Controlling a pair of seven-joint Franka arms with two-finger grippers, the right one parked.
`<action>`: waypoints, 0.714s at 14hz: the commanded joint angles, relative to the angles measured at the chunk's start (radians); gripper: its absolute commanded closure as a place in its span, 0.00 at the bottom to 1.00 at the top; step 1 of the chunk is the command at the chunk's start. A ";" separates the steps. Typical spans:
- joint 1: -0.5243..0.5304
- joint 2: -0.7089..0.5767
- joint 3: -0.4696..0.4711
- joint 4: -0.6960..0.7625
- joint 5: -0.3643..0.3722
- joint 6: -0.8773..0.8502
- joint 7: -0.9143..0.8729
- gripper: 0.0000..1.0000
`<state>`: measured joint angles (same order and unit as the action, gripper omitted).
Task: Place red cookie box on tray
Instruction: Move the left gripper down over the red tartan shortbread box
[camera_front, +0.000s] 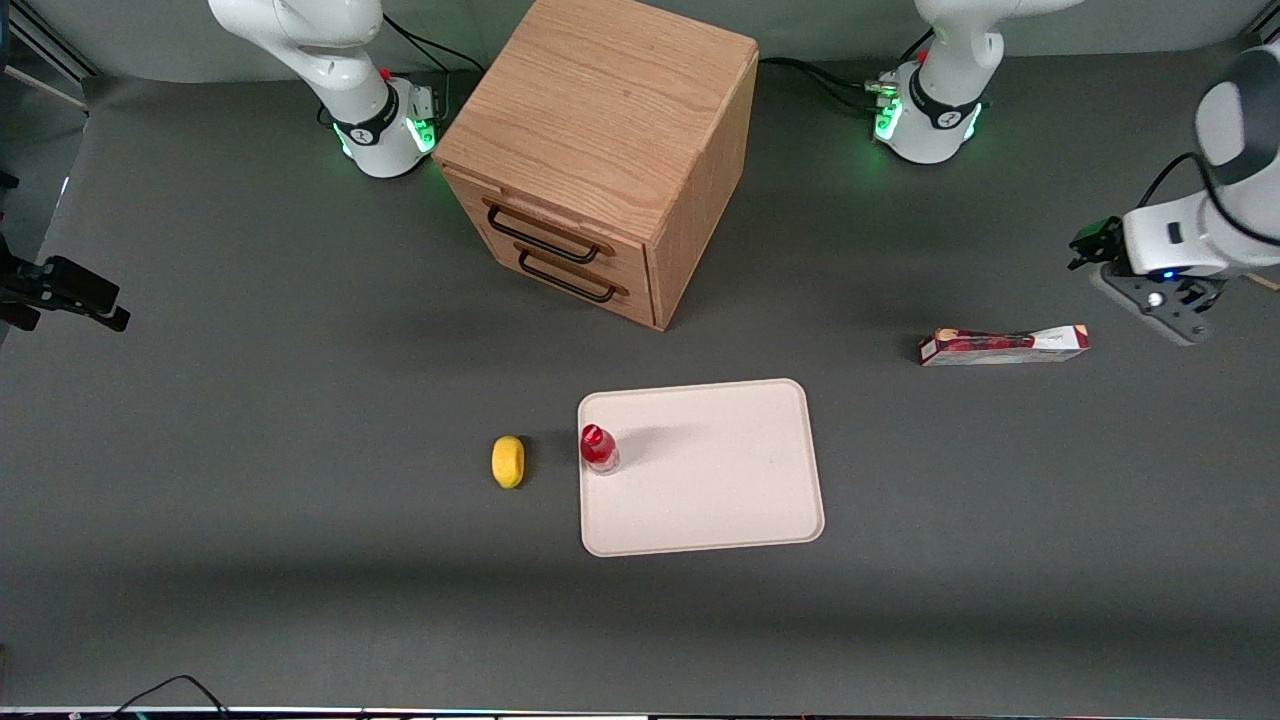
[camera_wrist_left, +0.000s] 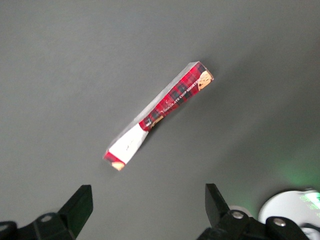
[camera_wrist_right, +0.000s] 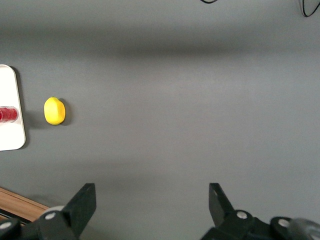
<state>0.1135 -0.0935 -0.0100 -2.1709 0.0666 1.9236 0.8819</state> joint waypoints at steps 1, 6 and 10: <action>0.012 -0.008 -0.004 -0.139 0.025 0.174 0.191 0.00; 0.012 0.087 -0.004 -0.263 0.027 0.424 0.437 0.00; 0.011 0.188 -0.004 -0.270 0.025 0.529 0.498 0.00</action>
<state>0.1179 0.0636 -0.0099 -2.4373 0.0835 2.4080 1.3287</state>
